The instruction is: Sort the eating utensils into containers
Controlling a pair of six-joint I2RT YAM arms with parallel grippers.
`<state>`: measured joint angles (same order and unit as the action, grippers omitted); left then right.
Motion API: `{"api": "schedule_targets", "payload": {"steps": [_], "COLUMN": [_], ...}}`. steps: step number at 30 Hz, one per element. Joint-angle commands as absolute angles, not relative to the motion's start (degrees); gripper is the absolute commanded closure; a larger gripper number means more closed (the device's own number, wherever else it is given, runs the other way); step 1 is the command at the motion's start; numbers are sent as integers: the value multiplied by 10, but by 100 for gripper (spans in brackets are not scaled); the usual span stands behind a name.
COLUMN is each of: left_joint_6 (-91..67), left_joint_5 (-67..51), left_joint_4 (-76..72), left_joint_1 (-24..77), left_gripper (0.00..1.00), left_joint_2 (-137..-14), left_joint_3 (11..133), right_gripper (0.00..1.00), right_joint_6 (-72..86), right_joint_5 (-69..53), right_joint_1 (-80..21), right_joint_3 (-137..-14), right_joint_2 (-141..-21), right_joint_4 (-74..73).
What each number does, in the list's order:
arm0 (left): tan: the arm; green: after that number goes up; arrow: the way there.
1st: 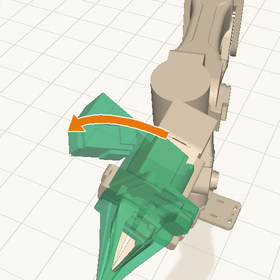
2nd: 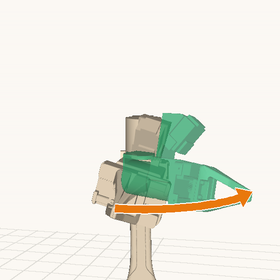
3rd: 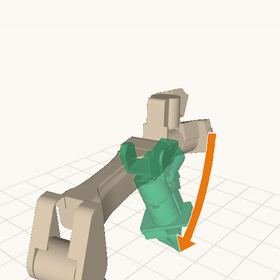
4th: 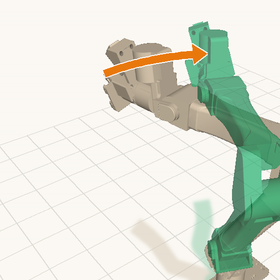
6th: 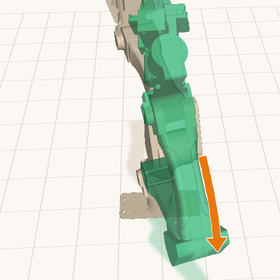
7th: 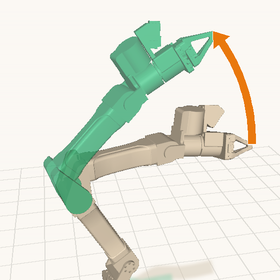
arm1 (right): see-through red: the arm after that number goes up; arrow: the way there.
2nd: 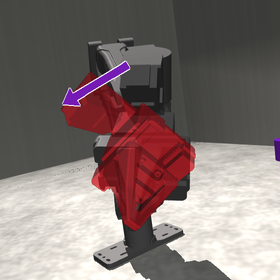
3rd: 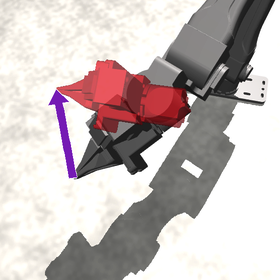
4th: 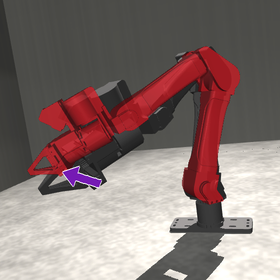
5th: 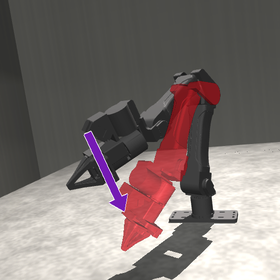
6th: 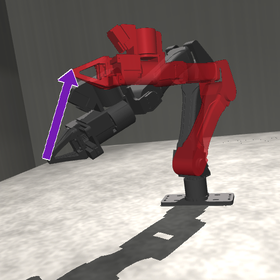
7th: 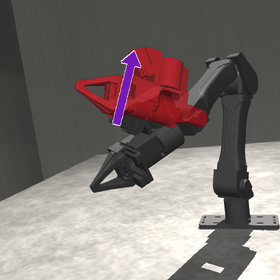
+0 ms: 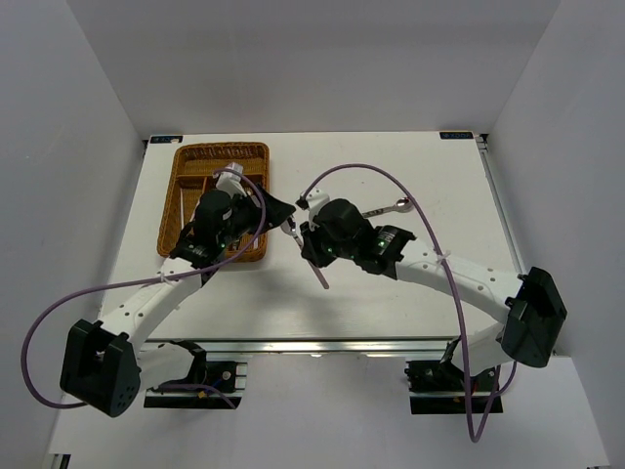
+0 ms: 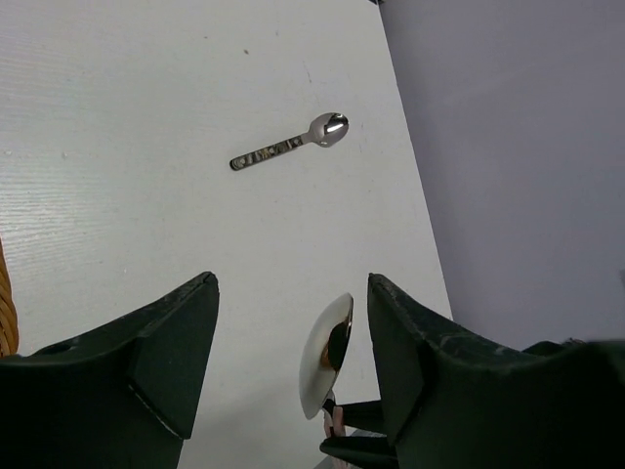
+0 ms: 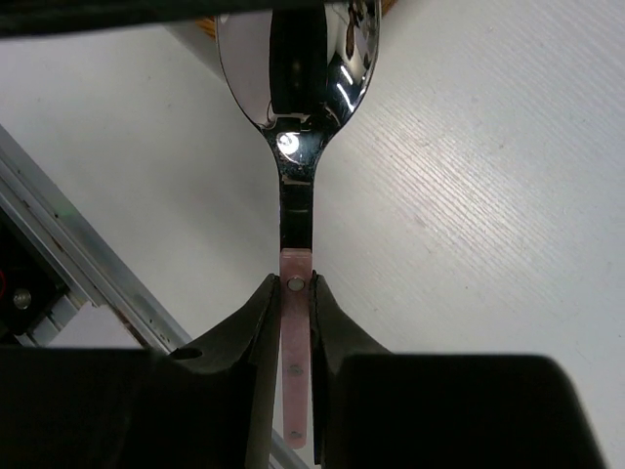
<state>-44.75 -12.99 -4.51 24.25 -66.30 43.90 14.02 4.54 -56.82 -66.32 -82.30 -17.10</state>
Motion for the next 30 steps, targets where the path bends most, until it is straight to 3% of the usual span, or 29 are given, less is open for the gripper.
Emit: {"api": "schedule_targets", "payload": {"steps": [1,4,5,7,8,9,10,11,12,13,16,19,30], "left_joint_6": [-448,-441,-439,-428,-422,-412,-390,-382,-372,-353,-317,-301,-391], "left_joint_5": [-148,-162,-165,-183,-182,-176,-144,-115,-76,9,131,153,12], "left_joint_4": [-63,-63,-63,-69,-60,-48,-36,1,30,46,88,76,-31], "left_joint_1": [247,249,250,250,250,250,250,250,249,245,205,126,-92], "left_gripper": [30,50,66,82,100,100,100,100,100,100,100,100,100], "left_joint_2": [-665,-674,-674,-679,-680,-682,-683,-685,-685,-686,-707,-770,-1124], "left_joint_3": [442,440,440,444,448,454,472,482,492,518,575,621,935], "right_gripper": [100,100,100,100,100,100,93,51,17,11,11,11,11], "right_joint_6": [124,123,122,120,120,123,125,128,147,156,200,214,181], "right_joint_5": [86,94,98,106,114,118,126,154,176,191,201,197,142], "right_joint_1": [-579,-580,-580,-580,-580,-580,-580,-579,-577,-562,-500,-449,-403], "right_joint_3": [-709,-727,-744,-761,-773,-774,-773,-769,-755,-750,-724,-676,-578], "right_joint_2": [-832,-843,-848,-864,-870,-869,-867,-857,-850,-844,-815,-762,-662], "right_joint_4": [-174,-184,-193,-209,-220,-221,-221,-224,-223,-228,-262,-258,-243]}}
